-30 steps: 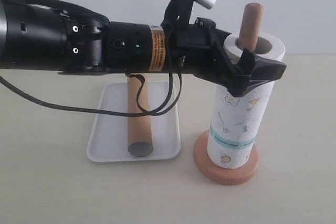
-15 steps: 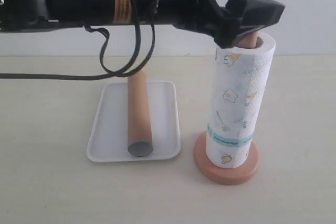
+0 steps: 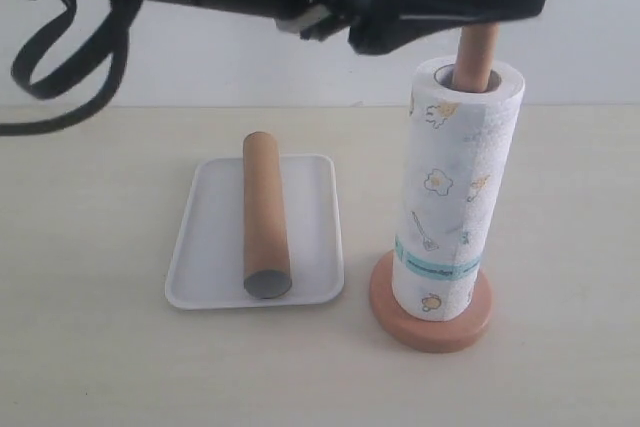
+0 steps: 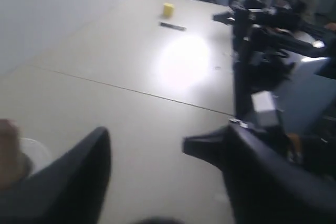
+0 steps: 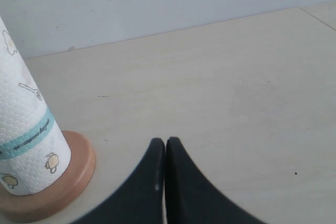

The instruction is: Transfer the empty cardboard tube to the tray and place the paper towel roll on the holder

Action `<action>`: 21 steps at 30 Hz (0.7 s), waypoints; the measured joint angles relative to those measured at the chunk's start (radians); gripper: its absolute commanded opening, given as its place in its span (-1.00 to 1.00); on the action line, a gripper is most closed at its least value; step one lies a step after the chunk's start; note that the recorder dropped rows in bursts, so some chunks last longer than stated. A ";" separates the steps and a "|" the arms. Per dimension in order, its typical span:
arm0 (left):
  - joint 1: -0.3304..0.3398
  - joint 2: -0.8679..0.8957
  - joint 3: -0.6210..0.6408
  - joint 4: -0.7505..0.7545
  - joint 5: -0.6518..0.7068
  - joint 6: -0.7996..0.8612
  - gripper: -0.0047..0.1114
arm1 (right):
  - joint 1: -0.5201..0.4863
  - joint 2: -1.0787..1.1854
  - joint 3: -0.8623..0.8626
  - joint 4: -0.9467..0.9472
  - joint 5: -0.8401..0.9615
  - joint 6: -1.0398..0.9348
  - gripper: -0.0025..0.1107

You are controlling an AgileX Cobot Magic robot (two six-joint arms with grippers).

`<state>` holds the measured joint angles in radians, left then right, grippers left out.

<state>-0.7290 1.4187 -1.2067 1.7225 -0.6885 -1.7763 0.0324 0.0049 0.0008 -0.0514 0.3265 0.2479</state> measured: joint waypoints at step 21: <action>0.000 0.000 0.133 0.024 -0.262 0.008 -0.84 | 0.000 0.000 0.000 0.000 0.004 0.000 -0.96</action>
<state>-0.7290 1.4188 -1.0738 1.7468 -0.9506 -1.7682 0.0324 0.0049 0.0008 -0.0514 0.3304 0.2479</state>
